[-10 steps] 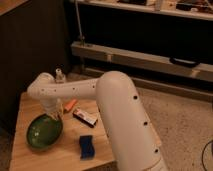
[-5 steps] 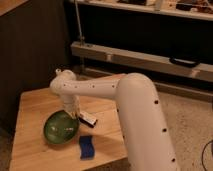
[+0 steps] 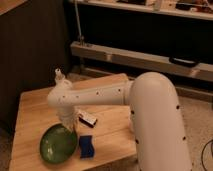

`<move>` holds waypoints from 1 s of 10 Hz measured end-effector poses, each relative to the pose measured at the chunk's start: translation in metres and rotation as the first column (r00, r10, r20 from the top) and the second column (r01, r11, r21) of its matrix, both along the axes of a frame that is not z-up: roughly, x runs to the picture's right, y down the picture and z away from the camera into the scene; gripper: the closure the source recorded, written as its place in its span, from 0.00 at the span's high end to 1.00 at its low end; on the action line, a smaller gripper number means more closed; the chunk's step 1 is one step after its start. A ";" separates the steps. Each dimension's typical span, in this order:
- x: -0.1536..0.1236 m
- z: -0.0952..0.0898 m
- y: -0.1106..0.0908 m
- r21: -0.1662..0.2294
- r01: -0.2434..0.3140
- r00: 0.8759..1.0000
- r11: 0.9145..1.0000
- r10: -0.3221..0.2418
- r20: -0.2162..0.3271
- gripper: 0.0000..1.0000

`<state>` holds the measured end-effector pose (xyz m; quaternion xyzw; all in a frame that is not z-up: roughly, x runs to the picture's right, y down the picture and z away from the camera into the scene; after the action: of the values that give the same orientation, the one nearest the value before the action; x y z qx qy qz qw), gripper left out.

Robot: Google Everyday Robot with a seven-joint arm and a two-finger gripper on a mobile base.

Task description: Drag the ceramic bowl in a circle

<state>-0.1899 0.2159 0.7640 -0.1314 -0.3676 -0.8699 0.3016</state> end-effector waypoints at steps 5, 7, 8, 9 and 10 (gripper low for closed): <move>-0.069 -0.089 0.060 0.050 0.107 0.979 0.993 -0.114 0.166 0.00; -0.109 -0.099 0.064 0.067 0.126 0.965 0.990 -0.138 0.222 0.00; -0.127 -0.100 0.064 0.066 0.127 0.960 0.990 -0.139 0.242 0.00; -0.143 -0.095 0.058 0.068 0.131 0.955 0.989 -0.145 0.257 0.00; -0.160 -0.086 0.049 0.061 0.126 0.952 0.990 -0.138 0.273 0.00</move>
<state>-0.3497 0.2653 0.6784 -0.0265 -0.3777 -0.9056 0.1912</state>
